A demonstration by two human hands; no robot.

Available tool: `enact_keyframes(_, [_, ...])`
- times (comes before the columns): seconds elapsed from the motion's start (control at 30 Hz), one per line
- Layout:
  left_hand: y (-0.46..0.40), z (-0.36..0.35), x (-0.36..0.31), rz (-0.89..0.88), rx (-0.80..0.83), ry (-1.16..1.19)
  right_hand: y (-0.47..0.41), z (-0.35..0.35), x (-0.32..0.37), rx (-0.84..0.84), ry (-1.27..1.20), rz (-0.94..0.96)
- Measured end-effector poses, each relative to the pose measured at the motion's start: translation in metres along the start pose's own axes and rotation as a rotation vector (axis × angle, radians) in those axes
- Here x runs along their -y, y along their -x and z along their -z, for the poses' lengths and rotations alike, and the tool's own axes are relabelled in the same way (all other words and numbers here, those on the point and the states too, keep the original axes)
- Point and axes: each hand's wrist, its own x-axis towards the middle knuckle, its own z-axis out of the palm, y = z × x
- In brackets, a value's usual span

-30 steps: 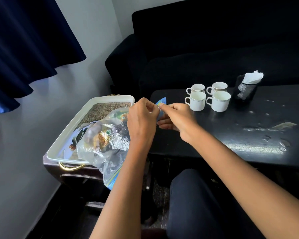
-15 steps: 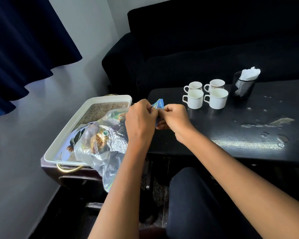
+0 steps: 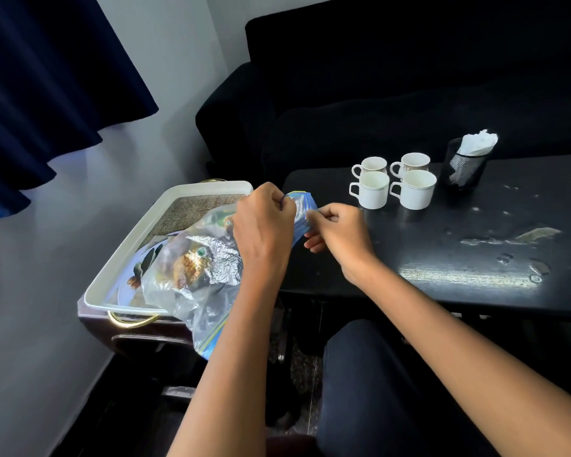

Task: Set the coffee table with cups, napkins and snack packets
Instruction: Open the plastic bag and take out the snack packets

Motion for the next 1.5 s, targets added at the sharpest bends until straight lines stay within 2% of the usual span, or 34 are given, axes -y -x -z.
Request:
enact_keyframes(0.13, [0.001, -0.001, 0.001, 0.058, 0.011, 0.083, 0.007, -0.002, 0.008, 0.113, -0.190, -0.125])
enact_keyframes(0.27, [0.003, 0.005, 0.001, 0.115, 0.023, 0.134, 0.025, -0.010, 0.004, 0.233, -0.246, -0.204])
enact_keyframes(0.43, [0.016, 0.021, -0.006, 0.120, 0.152, 0.066, 0.027, -0.011, 0.016, 0.147, -0.257, -0.154])
enact_keyframes(0.63, [0.028, 0.034, 0.006, 0.113, 0.109, -0.022, 0.026, -0.017, 0.021, 0.131, -0.179, -0.109])
enact_keyframes(0.83, [0.024, 0.030, 0.013, 0.155, 0.126, 0.121, 0.030, -0.019, 0.012, 0.128, -0.215, -0.168])
enact_keyframes(0.97, [0.021, 0.027, 0.014, 0.184, 0.089, 0.148, 0.030, -0.025, 0.011, 0.054, -0.196, -0.118])
enact_keyframes(1.03, [0.018, 0.027, 0.016, 0.205, 0.015, 0.135, 0.030, -0.028, 0.008, -0.010, -0.143, -0.092])
enact_keyframes(1.17, [0.014, 0.031, 0.022, 0.223, -0.083, 0.105, 0.032, -0.024, -0.002, -0.060, -0.100, -0.135])
enact_keyframes(1.33, [0.017, 0.024, 0.019, 0.188, -0.055, 0.152, 0.037, -0.015, 0.000, 0.061, -0.235, -0.193])
enact_keyframes(1.5, [0.017, 0.024, 0.019, 0.189, -0.076, 0.237, 0.053, -0.021, 0.006, 0.348, -0.214, -0.299])
